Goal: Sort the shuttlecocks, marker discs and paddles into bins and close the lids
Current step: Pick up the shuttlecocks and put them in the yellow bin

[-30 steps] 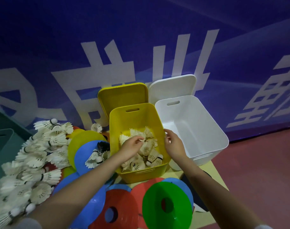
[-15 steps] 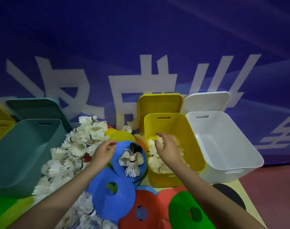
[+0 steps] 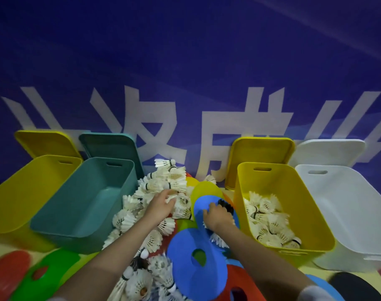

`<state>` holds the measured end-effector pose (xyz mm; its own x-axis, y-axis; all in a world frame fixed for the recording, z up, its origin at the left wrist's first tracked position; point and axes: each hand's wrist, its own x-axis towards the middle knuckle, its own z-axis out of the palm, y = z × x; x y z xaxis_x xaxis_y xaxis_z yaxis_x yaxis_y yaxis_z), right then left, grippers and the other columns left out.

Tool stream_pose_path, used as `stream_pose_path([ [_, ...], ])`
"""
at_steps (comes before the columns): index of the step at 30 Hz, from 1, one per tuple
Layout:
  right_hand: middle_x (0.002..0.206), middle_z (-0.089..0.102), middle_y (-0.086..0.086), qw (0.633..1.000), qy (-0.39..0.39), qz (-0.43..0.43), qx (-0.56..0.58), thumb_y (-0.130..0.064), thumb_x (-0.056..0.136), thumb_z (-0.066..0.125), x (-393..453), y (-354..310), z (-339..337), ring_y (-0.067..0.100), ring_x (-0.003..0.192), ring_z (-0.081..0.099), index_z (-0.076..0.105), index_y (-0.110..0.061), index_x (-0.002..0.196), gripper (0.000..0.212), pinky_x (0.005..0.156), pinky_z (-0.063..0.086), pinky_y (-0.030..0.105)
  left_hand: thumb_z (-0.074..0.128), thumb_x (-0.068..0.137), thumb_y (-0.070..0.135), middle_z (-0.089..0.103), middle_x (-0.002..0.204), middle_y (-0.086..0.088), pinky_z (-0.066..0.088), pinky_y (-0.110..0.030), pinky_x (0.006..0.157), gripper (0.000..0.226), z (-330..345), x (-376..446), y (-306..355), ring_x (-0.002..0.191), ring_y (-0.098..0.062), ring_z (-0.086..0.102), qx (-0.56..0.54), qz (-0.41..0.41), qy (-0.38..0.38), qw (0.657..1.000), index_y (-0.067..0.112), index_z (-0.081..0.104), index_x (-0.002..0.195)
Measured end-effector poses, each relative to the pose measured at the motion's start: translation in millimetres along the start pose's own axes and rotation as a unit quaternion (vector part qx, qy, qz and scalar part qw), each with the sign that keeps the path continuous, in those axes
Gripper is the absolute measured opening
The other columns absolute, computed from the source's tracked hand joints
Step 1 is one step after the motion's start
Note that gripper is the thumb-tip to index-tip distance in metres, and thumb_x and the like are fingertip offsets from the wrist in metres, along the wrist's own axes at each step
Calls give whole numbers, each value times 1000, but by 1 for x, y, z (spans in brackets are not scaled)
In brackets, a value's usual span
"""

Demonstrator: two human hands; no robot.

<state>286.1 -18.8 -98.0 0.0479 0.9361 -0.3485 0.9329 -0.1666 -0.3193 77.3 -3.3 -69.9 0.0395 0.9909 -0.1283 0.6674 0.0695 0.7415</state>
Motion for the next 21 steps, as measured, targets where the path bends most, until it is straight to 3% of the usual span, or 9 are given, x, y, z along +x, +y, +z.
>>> stream_pose_path([
  [5,136,51,14,994,-27,54,-95,-48,101,20,13,2,13,33,126,45,32,-14,145,57,109,26,48,46,97,36,55,125,-6,46,-33,91,41,7,14,6,107,-19,55,-23,-28,-66,997,22,46,136],
  [8,144,43,15,990,-36,65,-117,-48,101,20,16,2,14,34,134,37,25,-13,148,58,114,21,48,36,100,41,54,127,-4,43,-33,95,42,13,26,6,108,-20,53,-25,-61,-97,993,19,47,134],
  [10,146,40,16,989,-44,65,-126,-44,101,22,16,5,15,34,135,35,27,-13,146,55,115,20,47,30,101,43,53,115,2,45,-34,91,46,17,30,11,96,-19,52,-65,-104,-118,985,18,44,138],
  [12,141,45,15,990,-45,62,-120,-40,101,27,18,9,16,33,130,40,34,-13,142,49,113,24,46,26,100,49,51,121,-2,47,-40,91,53,22,35,16,100,-22,53,-113,-142,-133,974,21,37,143],
  [15,129,53,13,995,-32,50,-82,-43,99,33,22,14,15,32,118,49,41,-14,134,47,104,34,43,24,97,58,35,150,-7,41,-45,104,62,32,39,23,131,-31,40,-134,-166,-140,967,23,32,147],
  [21,115,58,10,998,-55,14,-3,-50,94,43,26,14,9,28,98,59,32,-19,144,60,83,47,41,35,96,57,39,148,-5,38,-41,102,58,42,41,26,133,-28,39,-224,-195,-132,946,21,44,140],
])
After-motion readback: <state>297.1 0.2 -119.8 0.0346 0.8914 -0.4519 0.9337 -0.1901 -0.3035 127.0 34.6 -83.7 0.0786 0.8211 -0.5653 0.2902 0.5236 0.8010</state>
